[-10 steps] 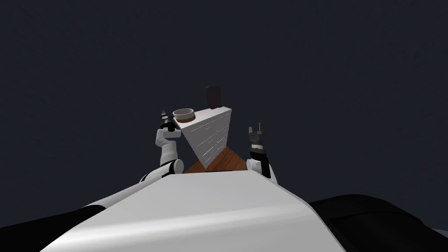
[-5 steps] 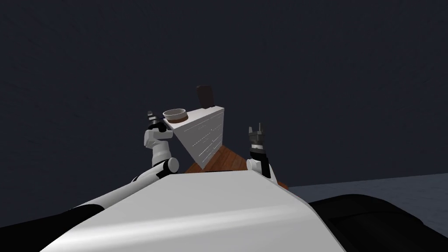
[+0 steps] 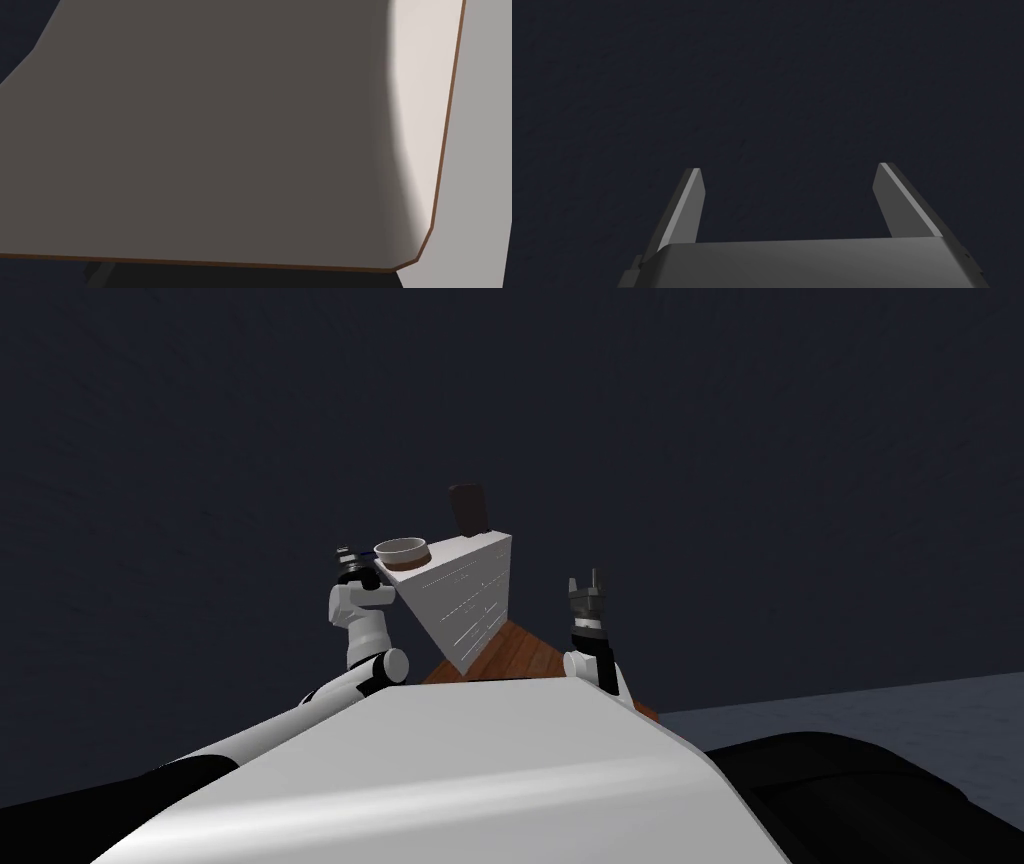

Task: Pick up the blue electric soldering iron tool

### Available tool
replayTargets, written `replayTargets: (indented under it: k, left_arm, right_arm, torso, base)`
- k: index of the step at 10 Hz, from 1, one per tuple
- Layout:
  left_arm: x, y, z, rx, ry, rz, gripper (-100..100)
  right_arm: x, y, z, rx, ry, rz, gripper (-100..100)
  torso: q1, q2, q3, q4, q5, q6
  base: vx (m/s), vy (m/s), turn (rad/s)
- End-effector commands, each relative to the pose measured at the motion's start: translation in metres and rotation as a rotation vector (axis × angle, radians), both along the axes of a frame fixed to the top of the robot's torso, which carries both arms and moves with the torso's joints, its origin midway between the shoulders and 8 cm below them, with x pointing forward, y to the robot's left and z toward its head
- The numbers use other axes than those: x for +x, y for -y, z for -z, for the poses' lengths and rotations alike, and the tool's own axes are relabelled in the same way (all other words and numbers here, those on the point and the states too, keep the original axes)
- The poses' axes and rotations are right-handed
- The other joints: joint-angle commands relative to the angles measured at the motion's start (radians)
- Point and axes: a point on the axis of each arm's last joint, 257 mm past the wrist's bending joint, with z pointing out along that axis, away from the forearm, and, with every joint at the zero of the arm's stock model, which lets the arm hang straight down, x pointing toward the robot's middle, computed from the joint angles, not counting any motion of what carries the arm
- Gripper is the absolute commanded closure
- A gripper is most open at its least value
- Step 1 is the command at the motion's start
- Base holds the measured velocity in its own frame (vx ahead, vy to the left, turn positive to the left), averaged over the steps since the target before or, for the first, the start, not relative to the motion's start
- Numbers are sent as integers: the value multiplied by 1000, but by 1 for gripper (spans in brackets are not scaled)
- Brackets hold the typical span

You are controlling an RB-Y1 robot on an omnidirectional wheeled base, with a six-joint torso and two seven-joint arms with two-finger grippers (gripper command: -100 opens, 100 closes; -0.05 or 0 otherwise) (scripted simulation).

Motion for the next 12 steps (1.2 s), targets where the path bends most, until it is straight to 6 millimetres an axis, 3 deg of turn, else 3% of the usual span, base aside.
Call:
replayTargets:
  k: [1,2,3,4,6,7,8,9,11,12]
  left_arm:
    - [0,0,0,0,0,0,100]
    - [0,0,0,0,0,0,0]
    - [14,28,1,5,-4,49,100]
    - [14,28,1,5,-4,49,100]
    - [28,69,6,7,-10,114,100]
    - [28,69,6,7,-10,114,100]
    - [35,91,8,7,-12,147,100]
    - [35,91,8,7,-12,147,100]
    - [46,134,10,5,-12,212,100]
    - [46,134,10,5,-12,212,100]
  right_arm:
    - [0,0,0,0,0,0,0]
    - [0,0,0,0,0,0,0]
    - [0,0,0,0,0,0,0]
    - [0,0,0,0,0,0,0]
    - [0,0,0,0,0,0,0]
    - [0,0,0,0,0,0,0]
    - [0,0,0,0,0,0,0]
    - [0,0,0,0,0,0,0]
    - [0,0,0,0,0,0,0]
    - [0,0,0,0,0,0,0]
  torso:
    - [0,0,0,0,0,0]
    - [0,0,0,0,0,0]
    - [0,0,0,0,0,0]
    - [1,-2,-1,0,0,-2]
    - [1,-4,-2,-1,0,-1]
    - [2,-5,-3,-1,0,-1]
    - [1,-5,-3,-1,0,1]
    - [0,-4,-2,-1,0,0]
    - [0,-4,-2,-1,0,0]
    - [0,-5,-3,-1,0,-2]
  base:
    - [0,0,0]
    - [0,0,0]
    - [59,18,306]
    - [81,2,316]
    - [76,14,288]
    - [55,14,98]
    - [51,5,159]
    - [40,0,122]
    - [65,0,317]
    - [56,-3,106]
